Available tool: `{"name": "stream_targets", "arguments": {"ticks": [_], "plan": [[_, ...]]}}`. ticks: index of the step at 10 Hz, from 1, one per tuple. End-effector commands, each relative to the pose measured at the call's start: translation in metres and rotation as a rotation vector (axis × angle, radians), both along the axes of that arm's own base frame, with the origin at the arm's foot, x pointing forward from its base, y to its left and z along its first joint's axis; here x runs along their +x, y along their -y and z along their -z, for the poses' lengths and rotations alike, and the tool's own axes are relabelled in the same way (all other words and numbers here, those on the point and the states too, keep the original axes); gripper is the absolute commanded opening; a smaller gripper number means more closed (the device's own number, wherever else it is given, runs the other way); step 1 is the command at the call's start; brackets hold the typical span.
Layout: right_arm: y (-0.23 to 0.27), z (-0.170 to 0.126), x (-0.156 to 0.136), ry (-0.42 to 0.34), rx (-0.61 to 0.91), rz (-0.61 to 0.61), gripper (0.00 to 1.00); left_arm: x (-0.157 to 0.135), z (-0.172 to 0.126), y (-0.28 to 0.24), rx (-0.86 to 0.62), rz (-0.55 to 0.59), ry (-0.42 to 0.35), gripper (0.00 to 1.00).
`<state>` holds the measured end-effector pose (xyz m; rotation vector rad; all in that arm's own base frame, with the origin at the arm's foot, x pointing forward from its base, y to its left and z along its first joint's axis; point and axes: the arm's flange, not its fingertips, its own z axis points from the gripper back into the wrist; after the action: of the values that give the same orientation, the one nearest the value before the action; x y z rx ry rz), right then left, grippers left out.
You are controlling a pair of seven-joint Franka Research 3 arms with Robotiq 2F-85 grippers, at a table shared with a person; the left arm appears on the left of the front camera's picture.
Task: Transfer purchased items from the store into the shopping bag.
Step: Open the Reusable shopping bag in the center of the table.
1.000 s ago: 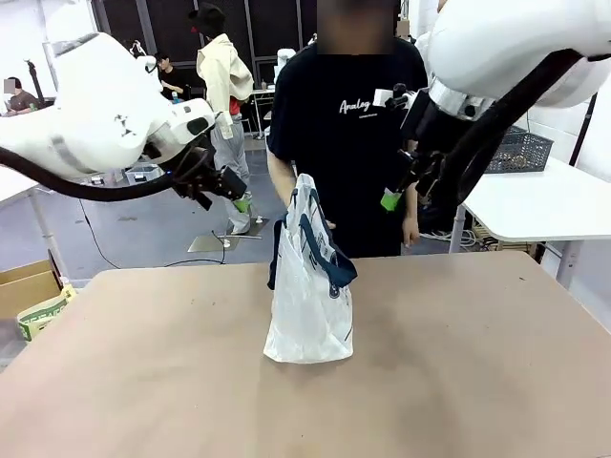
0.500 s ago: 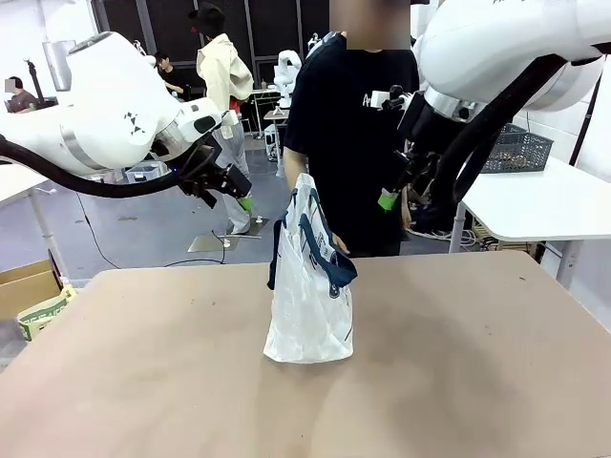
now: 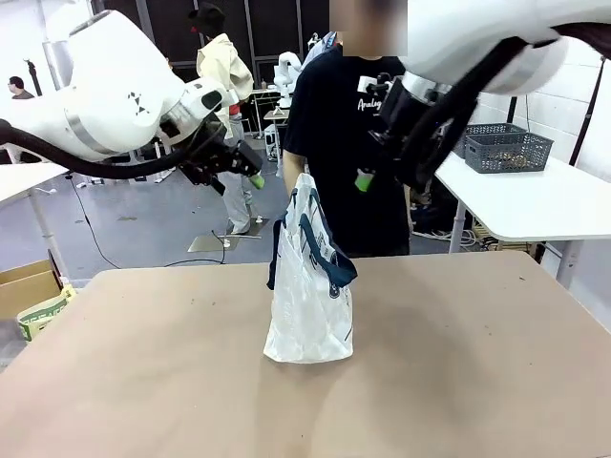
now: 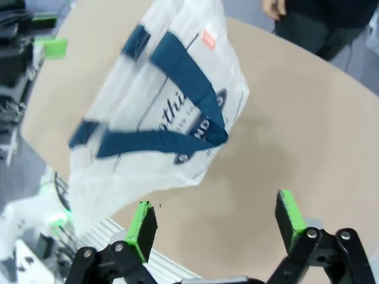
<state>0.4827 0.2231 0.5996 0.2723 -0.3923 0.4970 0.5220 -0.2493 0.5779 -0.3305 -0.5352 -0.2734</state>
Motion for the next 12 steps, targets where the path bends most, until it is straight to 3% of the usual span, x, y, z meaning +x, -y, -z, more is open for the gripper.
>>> {"name": "stream_targets", "arguments": {"ticks": [1,6,7,8,10,11,12], "plan": [[-0.021,-0.008,0.022,-0.066,0.029,0.081,1.0,0.0,-0.007,0.004,0.022,-0.036,-0.028,1.0],[-0.039,0.022,0.015,-0.161,0.164,0.218,1.0,0.074,-0.011,0.018,-0.015,-0.032,-0.059,1.0],[-0.031,0.024,0.018,-0.155,0.167,0.19,1.0,0.082,-0.011,0.019,-0.021,-0.008,-0.063,1.0],[-0.044,0.014,0.019,-0.152,0.113,0.176,1.0,0.056,-0.001,0.011,-0.023,-0.041,-0.048,1.0],[-0.044,0.014,0.019,-0.152,0.113,0.176,1.0,0.056,-0.001,0.011,-0.023,-0.041,-0.048,1.0],[-0.042,0.017,0.02,-0.162,0.128,0.186,1.0,0.07,-0.003,0.017,-0.03,-0.032,-0.054,1.0],[-0.046,0.018,0.027,-0.191,0.157,0.269,1.0,0.069,-0.009,0.027,0.003,-0.006,-0.116,1.0]]}}
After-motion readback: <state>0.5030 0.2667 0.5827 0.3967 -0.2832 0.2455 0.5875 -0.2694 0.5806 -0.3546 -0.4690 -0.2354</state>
